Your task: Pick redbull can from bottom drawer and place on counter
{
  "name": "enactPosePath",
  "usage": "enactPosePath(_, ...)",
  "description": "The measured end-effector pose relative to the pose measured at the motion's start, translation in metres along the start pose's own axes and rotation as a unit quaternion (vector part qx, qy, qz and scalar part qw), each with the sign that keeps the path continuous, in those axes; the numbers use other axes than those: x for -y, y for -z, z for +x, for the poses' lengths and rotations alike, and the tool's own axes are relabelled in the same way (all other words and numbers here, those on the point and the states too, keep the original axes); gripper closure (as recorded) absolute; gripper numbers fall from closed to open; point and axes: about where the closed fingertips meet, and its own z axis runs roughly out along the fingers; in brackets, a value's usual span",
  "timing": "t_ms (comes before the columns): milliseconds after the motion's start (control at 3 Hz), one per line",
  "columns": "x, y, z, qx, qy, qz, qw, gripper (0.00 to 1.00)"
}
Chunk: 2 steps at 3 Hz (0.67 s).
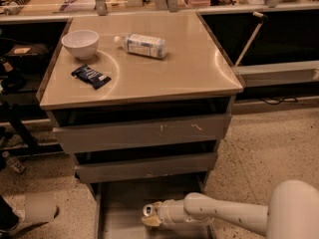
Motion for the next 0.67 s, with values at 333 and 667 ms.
enactPosePath(333,-0.014,0.034,-0.023,0.01,0.007,0.03,0.9995,1.0)
enactPosePath(667,-0.027,0.066,-0.048,0.012,0.016,0.056,0.9982,1.0)
